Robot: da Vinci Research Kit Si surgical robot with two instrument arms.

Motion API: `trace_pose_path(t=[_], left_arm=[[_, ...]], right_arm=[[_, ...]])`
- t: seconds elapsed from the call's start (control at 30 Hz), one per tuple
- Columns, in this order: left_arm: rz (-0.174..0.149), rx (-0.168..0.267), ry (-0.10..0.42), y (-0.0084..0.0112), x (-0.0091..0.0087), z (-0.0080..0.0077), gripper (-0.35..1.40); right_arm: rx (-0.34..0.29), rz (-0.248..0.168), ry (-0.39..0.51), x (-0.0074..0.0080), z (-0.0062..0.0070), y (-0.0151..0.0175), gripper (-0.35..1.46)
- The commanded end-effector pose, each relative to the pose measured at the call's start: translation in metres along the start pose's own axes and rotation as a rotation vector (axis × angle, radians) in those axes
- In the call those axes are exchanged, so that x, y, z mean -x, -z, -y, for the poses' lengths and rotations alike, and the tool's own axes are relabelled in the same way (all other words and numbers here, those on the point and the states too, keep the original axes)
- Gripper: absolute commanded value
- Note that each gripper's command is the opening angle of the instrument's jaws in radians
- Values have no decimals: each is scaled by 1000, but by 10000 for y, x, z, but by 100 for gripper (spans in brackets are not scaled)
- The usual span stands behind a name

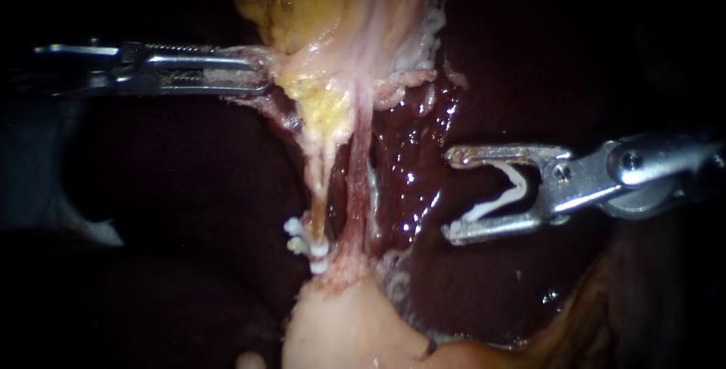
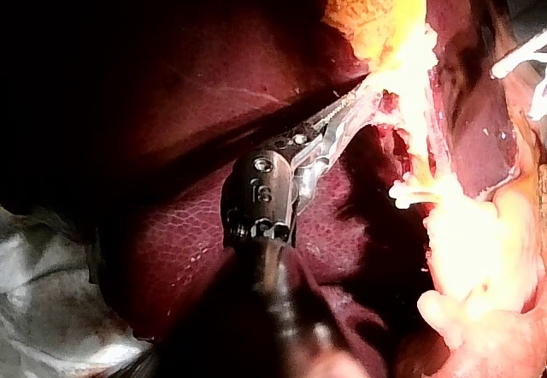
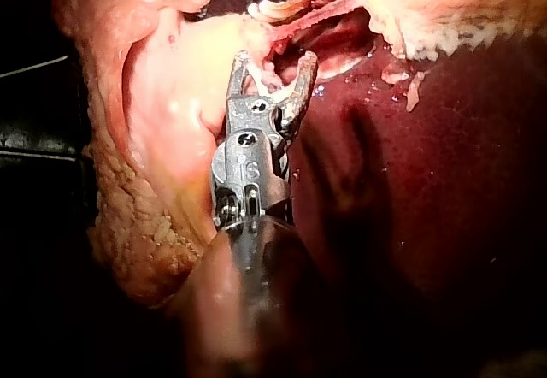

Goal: Clipping third clip left tube

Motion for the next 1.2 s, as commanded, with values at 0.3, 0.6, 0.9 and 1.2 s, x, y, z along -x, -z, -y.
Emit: trace_pose_path(t=[0.3,0.6,0.9,1.2], left_arm=[[-22,-4,26,57,-45,0,-35],[-40,-16,36,84,-55,3,-35],[-42,-20,37,79,-53,0,-35],[-43,-23,36,78,-52,-1,-35]], right_arm=[[-1,0,0,1,0,1,50],[-20,-6,1,-1,1,-2,50],[-83,-40,-107,-28,10,-52,50],[-100,-110,-219,-54,-1,-106,50]])
